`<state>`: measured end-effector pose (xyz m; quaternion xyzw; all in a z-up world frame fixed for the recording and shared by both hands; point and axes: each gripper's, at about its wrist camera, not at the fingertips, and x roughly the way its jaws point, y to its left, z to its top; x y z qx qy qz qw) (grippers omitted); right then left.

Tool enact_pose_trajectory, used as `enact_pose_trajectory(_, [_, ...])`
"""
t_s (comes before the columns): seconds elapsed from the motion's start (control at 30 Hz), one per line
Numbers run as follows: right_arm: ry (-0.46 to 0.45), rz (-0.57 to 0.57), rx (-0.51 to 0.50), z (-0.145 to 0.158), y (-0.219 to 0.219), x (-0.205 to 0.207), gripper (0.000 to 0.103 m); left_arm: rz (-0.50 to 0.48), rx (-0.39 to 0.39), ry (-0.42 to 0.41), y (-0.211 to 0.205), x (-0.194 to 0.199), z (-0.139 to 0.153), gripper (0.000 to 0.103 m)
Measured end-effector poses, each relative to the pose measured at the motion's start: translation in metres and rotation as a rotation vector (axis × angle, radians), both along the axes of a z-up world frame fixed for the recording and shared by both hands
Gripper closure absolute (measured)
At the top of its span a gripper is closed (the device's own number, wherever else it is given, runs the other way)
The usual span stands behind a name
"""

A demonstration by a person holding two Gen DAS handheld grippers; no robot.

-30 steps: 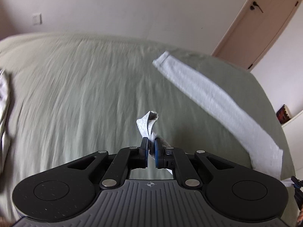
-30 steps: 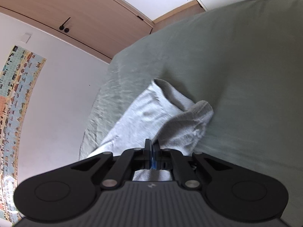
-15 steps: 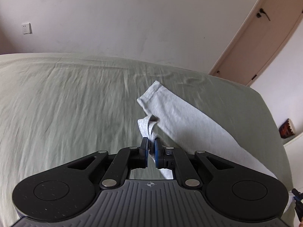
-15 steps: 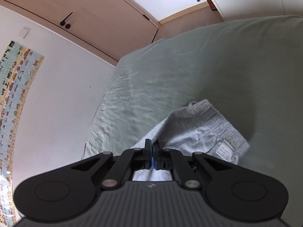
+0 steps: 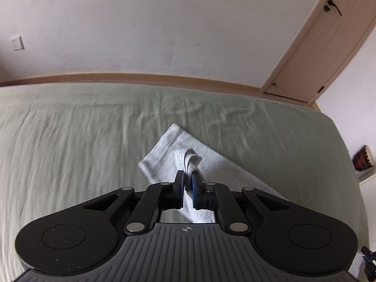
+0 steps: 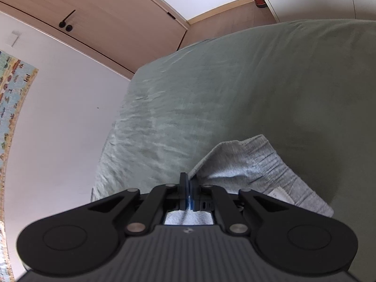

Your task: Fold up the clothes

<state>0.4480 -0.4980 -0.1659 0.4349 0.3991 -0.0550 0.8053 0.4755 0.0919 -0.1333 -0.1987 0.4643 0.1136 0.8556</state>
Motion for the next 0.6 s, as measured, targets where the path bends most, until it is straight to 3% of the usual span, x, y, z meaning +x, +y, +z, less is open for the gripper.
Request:
enact_pose_trajectory(0.23, [0.062, -0.004, -0.018, -0.021, 0.004, 0.020, 0.097, 0.038, -0.013, 0.072, 0.005, 0.033, -0.025, 0.094])
enact_pose_trajectory(0.33, [0.068, -0.016, -0.034, -0.024, 0.002, 0.026, 0.082, 0.050, 0.008, 0.066, 0.009, 0.043, -0.028, 0.091])
enact_pose_trajectory(0.43, [0.068, -0.033, -0.046, -0.026, -0.003, 0.028, 0.076, 0.052, 0.063, 0.056, 0.014, 0.049, -0.024, 0.088])
enact_pose_trajectory(0.6, [0.051, 0.004, -0.099, -0.016, -0.003, 0.025, 0.070, 0.053, 0.099, 0.048, 0.036, 0.046, -0.013, 0.071])
